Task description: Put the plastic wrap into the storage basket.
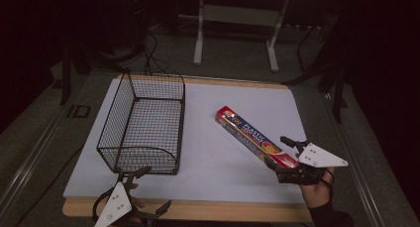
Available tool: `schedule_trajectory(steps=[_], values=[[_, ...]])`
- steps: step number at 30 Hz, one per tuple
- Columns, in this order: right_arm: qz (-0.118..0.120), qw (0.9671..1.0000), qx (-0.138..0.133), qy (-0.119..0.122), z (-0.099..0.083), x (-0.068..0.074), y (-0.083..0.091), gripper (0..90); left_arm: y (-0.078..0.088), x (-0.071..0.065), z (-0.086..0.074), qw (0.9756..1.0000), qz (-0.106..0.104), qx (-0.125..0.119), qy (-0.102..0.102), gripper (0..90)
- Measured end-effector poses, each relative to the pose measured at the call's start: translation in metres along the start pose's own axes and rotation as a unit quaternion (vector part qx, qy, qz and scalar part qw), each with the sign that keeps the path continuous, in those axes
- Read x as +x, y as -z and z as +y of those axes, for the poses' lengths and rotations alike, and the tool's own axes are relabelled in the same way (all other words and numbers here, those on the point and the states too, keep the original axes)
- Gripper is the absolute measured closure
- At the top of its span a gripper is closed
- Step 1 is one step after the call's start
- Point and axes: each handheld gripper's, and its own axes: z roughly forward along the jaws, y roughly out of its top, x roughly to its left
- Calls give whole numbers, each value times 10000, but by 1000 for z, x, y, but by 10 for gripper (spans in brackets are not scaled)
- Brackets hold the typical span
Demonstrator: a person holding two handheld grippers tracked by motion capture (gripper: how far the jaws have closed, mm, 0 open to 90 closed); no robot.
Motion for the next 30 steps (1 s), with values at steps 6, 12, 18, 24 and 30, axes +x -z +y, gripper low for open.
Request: schedule_trajectory(steps=[6, 12, 18, 24, 30], values=[[-43, 9999, 38, -87, 5, -6, -8, 156, 0, 0, 0, 10000, -3, -2, -2, 1], [-35, 9998, 205, -79, 12, -16, -24, 135, 0, 0, 0, 10000, -4, 9, -27, 1], [-25, 9992, 384, -90, 17, -29, -43, 120, 0, 0, 0, 10000, -6, -4, 0, 1], [68, 9970, 768, -65, 17, -40, -67, 115, 0, 0, 0, 10000, -15, 12, -22, 1], [232, 9945, 1015, -112, 14, -48, -83, 110, 1, 0, 0, 10000, -16, -9, 2, 1]])
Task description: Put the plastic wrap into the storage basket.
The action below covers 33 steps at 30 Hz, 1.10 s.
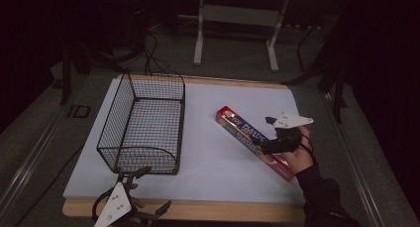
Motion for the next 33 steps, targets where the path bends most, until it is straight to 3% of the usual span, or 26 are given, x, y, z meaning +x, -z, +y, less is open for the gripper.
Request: schedule_trajectory(steps=[4, 12, 17, 18, 25, 27, 28, 29, 30, 33], values=[[129, 9995, 250, -162, 0, -7, -10, 100, 0, 0, 0, 10000, -13, 5, -8, 1], [76, 9977, 666, -111, -1, -12, -24, 91, 1, 1, 0, 10000, -10, -34, 54, 1], [203, 9933, 1129, -149, -4, -15, -37, 91, 0, 0, 0, 10000, -34, -22, 35, 1], [308, 9909, 1297, -182, -5, -18, -42, 92, 0, 0, 0, 10000, -40, -18, 28, 1], [347, 9866, 1589, -104, -4, -24, -52, 136, 0, 0, 0, 10000, -45, -9, 25, 1], [368, 9830, 1787, -188, -3, -27, -57, 136, 0, 0, 0, 10000, -58, -19, 30, 1], [368, 9830, 1787, -188, -3, -27, -57, 136, 0, 0, 0, 10000, -60, -19, 21, 1], [398, 9804, 1919, -218, -2, -29, -61, 136, 0, 0, 0, 10000, -67, -9, 4, 1], [398, 9804, 1919, -218, -2, -29, -61, 136, 0, 0, 0, 10000, -67, -9, 4, 1], [454, 9764, 2092, -281, -3, -31, -67, 139, 0, 0, 0, 10000, -79, -6, -3, 1]])
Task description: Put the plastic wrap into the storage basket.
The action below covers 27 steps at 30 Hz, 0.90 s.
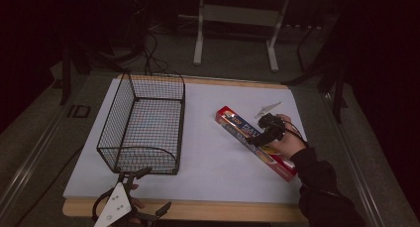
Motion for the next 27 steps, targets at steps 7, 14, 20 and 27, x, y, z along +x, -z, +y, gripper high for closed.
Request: schedule_trajectory(steps=[7, 14, 20, 27], values=[[51, 9985, 531, -145, 0, -6, -14, 189, -1, 0, -1, 10000, -11, 42, -5, 1], [87, 9940, 1056, -276, 4, -12, -28, 212, -1, 0, -1, 10000, -12, 59, -14, 1], [193, 9859, 1624, -361, 8, -14, -40, 255, -2, 0, -1, 9999, -29, 108, -41, 1], [244, 9796, 1949, -425, 13, -15, -47, 340, -2, -1, -2, 9999, -46, 126, -51, 1]])
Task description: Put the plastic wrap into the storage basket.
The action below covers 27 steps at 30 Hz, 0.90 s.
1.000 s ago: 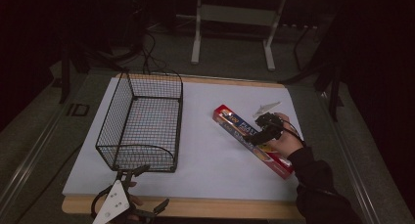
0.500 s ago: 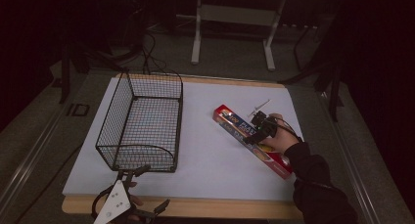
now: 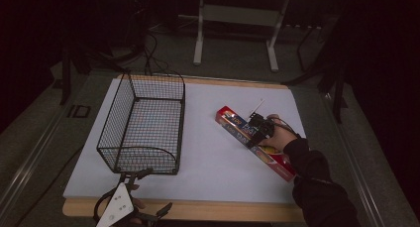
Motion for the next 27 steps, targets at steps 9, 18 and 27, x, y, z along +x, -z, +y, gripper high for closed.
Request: schedule_trajectory(steps=[9, 18, 27], values=[[-86, 9979, 626, -108, 13, 2, -4, 383, -1, -1, 0, 10000, -10, 42, -37, 1], [-206, 9977, 647, -52, 15, 1, 0, 401, -1, 0, 0, 10000, 5, 30, -20, 1], [-242, 9993, 70, -284, 18, 0, 27, 402, -1, 0, 0, 10000, 8, 48, -39, 1]])
